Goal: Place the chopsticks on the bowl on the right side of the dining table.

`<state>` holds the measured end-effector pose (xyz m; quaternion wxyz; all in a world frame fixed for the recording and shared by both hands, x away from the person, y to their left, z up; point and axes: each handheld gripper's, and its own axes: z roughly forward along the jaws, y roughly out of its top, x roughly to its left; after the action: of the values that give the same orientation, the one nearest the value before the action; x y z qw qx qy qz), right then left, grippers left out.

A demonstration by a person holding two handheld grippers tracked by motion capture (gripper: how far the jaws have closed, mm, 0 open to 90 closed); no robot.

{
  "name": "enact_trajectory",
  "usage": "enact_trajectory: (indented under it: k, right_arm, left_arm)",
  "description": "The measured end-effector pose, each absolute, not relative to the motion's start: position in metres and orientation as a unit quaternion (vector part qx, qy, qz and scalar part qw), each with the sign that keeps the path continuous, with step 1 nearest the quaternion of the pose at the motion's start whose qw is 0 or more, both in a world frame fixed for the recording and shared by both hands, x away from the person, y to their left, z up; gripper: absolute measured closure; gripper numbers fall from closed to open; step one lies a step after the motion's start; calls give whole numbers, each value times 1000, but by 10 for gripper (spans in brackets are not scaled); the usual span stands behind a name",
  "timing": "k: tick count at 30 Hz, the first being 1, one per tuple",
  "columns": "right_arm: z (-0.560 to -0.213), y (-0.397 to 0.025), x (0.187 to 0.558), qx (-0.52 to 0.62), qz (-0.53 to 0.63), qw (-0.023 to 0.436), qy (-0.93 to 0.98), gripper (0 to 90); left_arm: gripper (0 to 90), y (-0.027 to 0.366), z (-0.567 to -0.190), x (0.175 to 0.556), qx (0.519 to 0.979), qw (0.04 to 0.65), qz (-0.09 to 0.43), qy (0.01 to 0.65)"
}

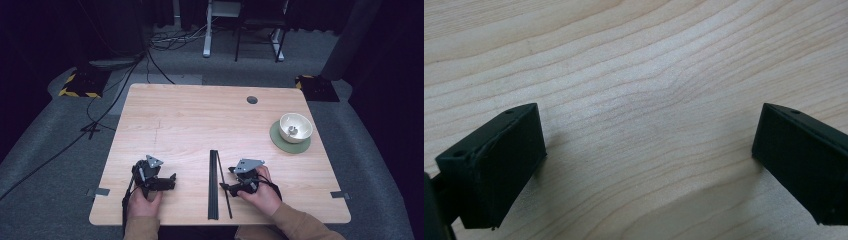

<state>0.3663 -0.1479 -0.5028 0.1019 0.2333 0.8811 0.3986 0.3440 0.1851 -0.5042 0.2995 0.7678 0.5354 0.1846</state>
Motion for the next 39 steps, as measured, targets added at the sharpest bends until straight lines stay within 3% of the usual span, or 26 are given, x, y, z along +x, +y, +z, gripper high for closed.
enact_trajectory:
  k: [13,17,29,39]
  right_arm:
    - [-500,-172,374,260,391,107,876,395]
    - [-497,-179,376,252,380,108,883,529]
    - [-494,-191,381,274,370,109,881,782]
    - [-495,-200,386,298,374,111,871,846]
  left_arm:
    - [6,185,-504,344,768,299,185,536]
    - [6,185,-504,344,768,299,185,536]
    - [5,184,-504,344,768,298,185,536]
    - [5,184,-504,344,768,298,185,536]
